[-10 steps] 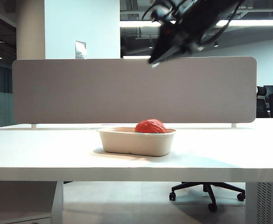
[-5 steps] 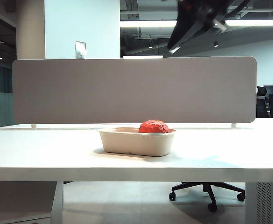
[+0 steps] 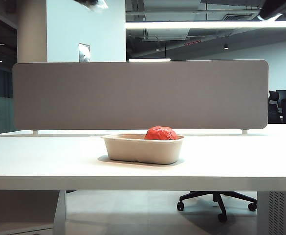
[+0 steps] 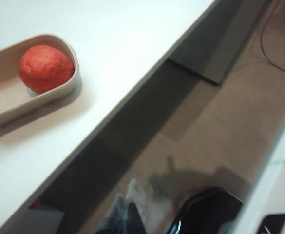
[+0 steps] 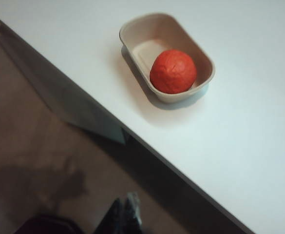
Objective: Pick up the orange and place it into the paper lunchbox.
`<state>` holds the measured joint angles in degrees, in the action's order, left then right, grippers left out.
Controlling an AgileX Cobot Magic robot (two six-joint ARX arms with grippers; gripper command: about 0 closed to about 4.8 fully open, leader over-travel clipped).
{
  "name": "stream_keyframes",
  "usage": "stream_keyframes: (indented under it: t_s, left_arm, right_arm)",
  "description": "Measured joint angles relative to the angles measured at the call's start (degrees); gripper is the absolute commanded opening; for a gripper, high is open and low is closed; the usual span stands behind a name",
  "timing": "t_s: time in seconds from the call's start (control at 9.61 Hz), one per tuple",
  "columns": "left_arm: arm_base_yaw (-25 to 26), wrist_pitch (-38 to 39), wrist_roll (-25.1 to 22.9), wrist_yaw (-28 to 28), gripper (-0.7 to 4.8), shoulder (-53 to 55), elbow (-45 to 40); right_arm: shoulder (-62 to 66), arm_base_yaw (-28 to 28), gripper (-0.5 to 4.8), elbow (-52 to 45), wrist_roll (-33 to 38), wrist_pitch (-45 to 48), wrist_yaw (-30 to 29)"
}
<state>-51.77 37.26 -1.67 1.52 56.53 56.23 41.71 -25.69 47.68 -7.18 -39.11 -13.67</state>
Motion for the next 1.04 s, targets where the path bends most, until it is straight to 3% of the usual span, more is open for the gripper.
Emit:
stream_keyframes:
  t_s: [0.42,0.52,0.94,1.04]
  left_arm:
    - [0.3,-7.5,-2.0,-1.8,-0.06,-3.2,-7.1]
    - [8.5,-14.1,-2.2,1.7,-0.06,-8.2,-15.3]
    - [10.5,-18.3,-1.9,5.0,-0.06,-8.5,-16.9]
    - [10.6,-27.5,-0.5,0.7,-0.06,-17.6,-25.4]
  right_arm:
    - [-13.7,0.0,-0.01,-10.9,3.7,8.3,2.2]
    - [-21.2,0.0,-0.01,-13.3,3.9,7.0,3.1]
    - [-22.7,0.0,-0.01,-13.3,3.9,7.0,3.1]
    - [-24.5,0.0,-0.01,-13.3,3.9,7.0,3.2]
